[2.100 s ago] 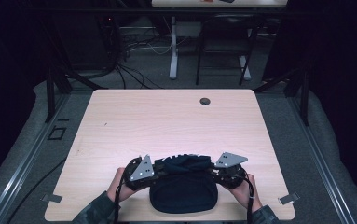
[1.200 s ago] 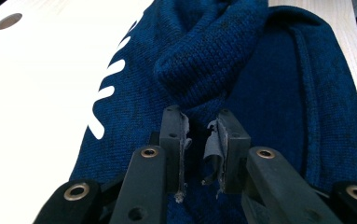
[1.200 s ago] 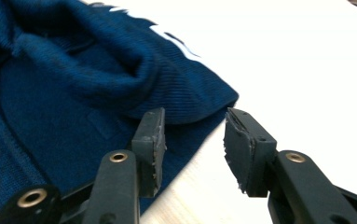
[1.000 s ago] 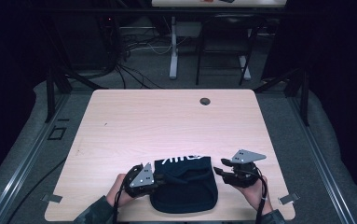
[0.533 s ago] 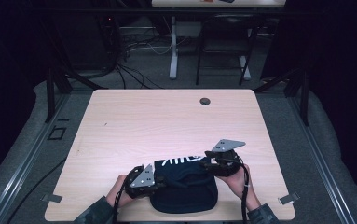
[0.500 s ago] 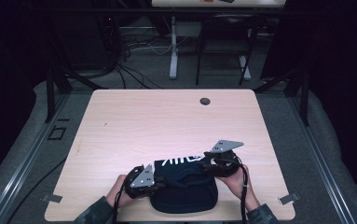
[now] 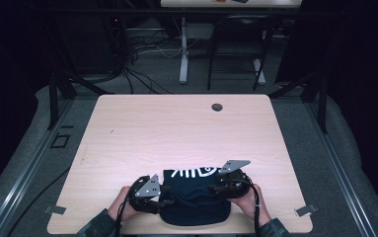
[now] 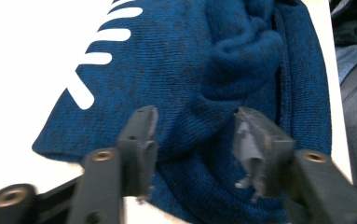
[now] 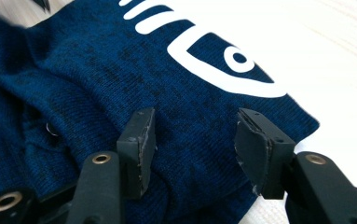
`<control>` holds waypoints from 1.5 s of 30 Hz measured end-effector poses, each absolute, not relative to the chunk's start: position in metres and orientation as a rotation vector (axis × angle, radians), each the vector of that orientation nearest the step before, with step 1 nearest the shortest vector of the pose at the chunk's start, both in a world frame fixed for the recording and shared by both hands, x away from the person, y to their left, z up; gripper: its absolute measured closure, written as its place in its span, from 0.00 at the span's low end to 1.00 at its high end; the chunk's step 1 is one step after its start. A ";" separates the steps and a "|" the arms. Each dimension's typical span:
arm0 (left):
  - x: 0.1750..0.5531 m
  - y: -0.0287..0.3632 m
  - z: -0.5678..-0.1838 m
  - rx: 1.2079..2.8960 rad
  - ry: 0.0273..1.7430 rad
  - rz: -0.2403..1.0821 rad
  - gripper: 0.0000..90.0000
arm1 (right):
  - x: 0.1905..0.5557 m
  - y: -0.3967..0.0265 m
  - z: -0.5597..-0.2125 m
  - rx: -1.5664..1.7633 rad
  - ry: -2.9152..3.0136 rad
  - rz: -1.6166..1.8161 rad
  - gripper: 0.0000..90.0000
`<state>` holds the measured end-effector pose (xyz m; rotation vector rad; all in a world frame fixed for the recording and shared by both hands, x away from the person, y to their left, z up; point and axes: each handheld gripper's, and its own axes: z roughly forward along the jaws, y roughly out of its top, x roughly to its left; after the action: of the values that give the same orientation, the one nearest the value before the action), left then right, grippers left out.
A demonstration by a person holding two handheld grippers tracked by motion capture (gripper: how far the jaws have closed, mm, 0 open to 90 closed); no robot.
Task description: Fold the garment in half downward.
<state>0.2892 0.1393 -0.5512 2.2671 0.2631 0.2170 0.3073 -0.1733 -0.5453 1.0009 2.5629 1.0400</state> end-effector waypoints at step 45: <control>0.294 0.109 -0.575 2.313 0.522 0.286 0.11 | 0.286 -0.174 -0.568 0.935 2.600 0.943 0.23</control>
<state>0.2938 0.1088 -0.5754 2.3135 0.5223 0.2860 0.2860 -0.1744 -0.5677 0.9348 2.6004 0.9425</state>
